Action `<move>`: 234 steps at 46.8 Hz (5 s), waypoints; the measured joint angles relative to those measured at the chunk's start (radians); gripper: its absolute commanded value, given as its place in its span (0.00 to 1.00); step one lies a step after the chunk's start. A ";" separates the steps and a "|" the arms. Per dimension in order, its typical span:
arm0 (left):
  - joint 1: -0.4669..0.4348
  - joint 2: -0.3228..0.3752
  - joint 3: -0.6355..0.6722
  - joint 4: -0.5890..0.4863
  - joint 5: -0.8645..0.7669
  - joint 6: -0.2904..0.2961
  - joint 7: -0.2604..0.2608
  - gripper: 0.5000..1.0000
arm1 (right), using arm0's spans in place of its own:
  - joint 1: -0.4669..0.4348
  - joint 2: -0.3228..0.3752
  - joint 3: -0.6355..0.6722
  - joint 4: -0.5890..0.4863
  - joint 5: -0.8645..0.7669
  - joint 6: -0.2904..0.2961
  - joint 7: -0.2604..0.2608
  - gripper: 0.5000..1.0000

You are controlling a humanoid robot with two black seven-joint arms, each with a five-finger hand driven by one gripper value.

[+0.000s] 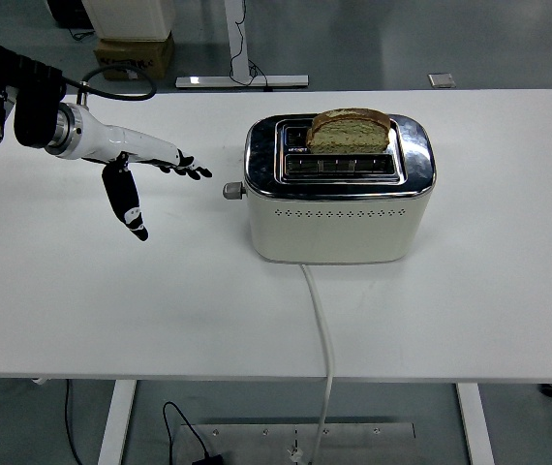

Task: Press down toaster

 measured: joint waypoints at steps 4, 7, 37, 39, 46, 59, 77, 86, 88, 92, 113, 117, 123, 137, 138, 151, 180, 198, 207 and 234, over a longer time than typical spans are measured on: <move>0.014 -0.008 0.000 0.009 0.000 0.026 -0.012 1.00 | 0.000 0.000 0.000 0.000 0.000 0.000 0.000 1.00; 0.019 -0.013 0.000 0.014 0.000 0.033 -0.021 1.00 | 0.000 0.000 0.000 0.000 0.000 0.000 0.000 1.00; 0.031 -0.072 0.001 0.033 -0.001 0.039 -0.023 1.00 | 0.000 0.000 0.000 0.000 0.000 0.000 0.000 1.00; 0.031 -0.073 0.001 0.035 -0.001 0.040 -0.023 1.00 | 0.000 0.000 0.000 0.000 0.000 0.000 0.000 1.00; 0.031 -0.075 0.001 0.037 -0.001 0.040 -0.023 1.00 | 0.000 0.000 0.000 0.000 0.000 0.000 0.000 1.00; 0.040 -0.075 0.001 0.037 0.001 0.040 -0.023 1.00 | 0.000 0.000 0.000 0.000 0.000 0.000 0.000 1.00; 0.063 -0.087 0.001 0.048 0.001 0.042 -0.023 1.00 | 0.000 0.000 0.000 0.000 0.000 0.000 0.000 1.00; 0.071 -0.093 0.001 0.053 0.001 0.043 -0.023 1.00 | 0.000 0.000 0.000 0.000 0.000 0.000 0.000 1.00; 0.074 -0.093 0.001 0.053 0.001 0.043 -0.023 1.00 | 0.000 0.000 0.000 0.000 0.000 0.000 0.000 1.00; 0.078 -0.094 0.001 0.054 0.001 0.050 -0.023 1.00 | 0.000 0.000 0.000 0.000 0.000 0.000 0.000 1.00; 0.109 -0.096 0.001 0.065 0.002 0.064 -0.023 1.00 | 0.000 0.000 0.000 0.000 0.000 0.000 0.000 1.00; 0.119 -0.104 0.001 0.073 0.002 0.066 -0.023 1.00 | 0.000 0.000 0.000 0.000 0.000 0.000 0.000 1.00; 0.131 -0.113 0.001 0.088 0.002 0.069 -0.024 1.00 | 0.000 0.000 -0.001 0.000 0.000 0.000 0.000 1.00; 0.156 -0.145 0.001 0.113 0.003 0.071 -0.029 1.00 | 0.000 0.000 0.000 0.000 0.000 0.000 0.000 1.00; 0.158 -0.146 0.001 0.114 0.003 0.071 -0.030 1.00 | 0.000 0.000 0.000 0.000 0.000 0.000 0.000 1.00; 0.174 -0.150 0.000 0.115 0.007 0.072 -0.030 1.00 | 0.000 0.000 0.000 0.000 0.000 0.000 0.000 1.00; 0.198 -0.100 0.002 0.120 0.010 0.069 -0.029 1.00 | 0.000 0.000 0.000 0.000 0.000 0.000 0.000 1.00; 0.186 -0.015 -0.006 0.121 -0.016 0.064 -0.031 1.00 | 0.000 0.000 0.000 0.000 0.000 0.000 0.000 1.00; 0.153 0.042 -0.040 0.168 -0.084 0.058 -0.031 1.00 | 0.000 0.000 0.000 0.000 0.000 0.000 0.000 1.00; -0.054 -0.151 -0.149 0.566 -0.412 0.072 -0.040 1.00 | 0.000 0.000 0.000 0.000 0.000 0.000 0.000 1.00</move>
